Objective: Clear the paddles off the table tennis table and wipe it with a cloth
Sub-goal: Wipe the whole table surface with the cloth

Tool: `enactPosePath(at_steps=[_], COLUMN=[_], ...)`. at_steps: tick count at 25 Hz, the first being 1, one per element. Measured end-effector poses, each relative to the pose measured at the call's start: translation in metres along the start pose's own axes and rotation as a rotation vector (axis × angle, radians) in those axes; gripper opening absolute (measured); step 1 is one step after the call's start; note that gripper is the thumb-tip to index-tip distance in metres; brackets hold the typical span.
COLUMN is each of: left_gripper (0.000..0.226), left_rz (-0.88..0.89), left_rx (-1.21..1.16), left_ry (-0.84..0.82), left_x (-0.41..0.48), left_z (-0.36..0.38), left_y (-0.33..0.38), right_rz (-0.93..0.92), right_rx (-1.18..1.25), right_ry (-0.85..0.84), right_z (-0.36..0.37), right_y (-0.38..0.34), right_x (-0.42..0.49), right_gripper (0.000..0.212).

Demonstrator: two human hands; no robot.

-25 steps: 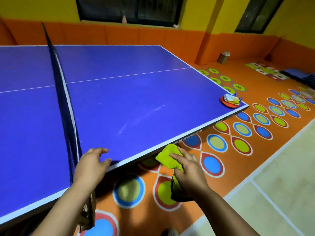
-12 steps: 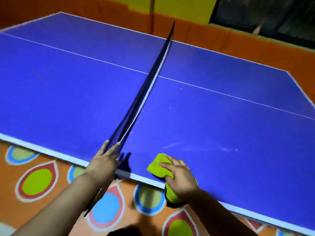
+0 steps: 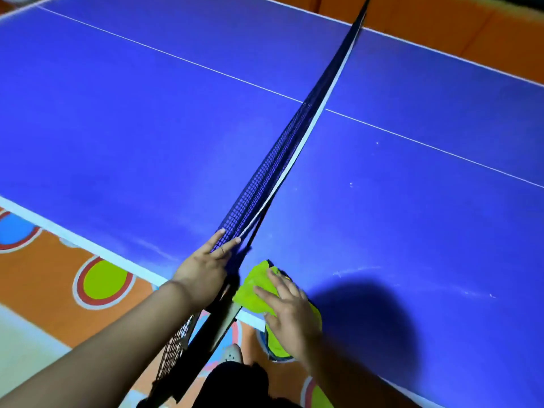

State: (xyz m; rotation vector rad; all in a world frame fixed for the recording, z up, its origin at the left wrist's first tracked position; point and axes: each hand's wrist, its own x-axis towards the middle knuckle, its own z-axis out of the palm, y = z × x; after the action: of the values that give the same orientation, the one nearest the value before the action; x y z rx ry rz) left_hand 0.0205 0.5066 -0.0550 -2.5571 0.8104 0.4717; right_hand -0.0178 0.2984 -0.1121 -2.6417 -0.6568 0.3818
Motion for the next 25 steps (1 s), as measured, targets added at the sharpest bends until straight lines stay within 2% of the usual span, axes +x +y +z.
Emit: enactPosePath(at_steps=[2,7,10,14,20,25], left_gripper=[0.039,0.022,0.013,0.039,0.041,0.049], left_rz=[-0.028,-0.014,-0.013,-0.053,-0.128,-0.191], left_rx=[-0.082,-0.128,-0.247,-0.3,-0.334,-0.3], left_ry=[0.028,0.075,0.232,0.347,0.331,0.348], left_x=[0.004,0.021,0.051,0.09,0.15,0.221], left_z=[0.015,0.033,0.035,0.031,0.013,-0.005], left_y=[-0.013,-0.037,-0.049,-0.063,-0.077,-0.085], right_rz=[-0.057,-0.195,-0.275,-0.307,-0.289,-0.152], right_rx=[-0.096,-0.251,-0.212,-0.195,-0.211,-0.158], right_ry=[-0.055,-0.046,-0.027,0.002,0.043,0.16], right_z=[0.02,0.029,0.024,0.01,-0.027,-0.069], right_y=[-0.01,0.009,0.029,0.058,0.13,0.196], right_x=[0.016,0.056,0.089,0.136,0.221,0.31], right_gripper=[0.058,0.055,0.046,0.041,0.051,0.052])
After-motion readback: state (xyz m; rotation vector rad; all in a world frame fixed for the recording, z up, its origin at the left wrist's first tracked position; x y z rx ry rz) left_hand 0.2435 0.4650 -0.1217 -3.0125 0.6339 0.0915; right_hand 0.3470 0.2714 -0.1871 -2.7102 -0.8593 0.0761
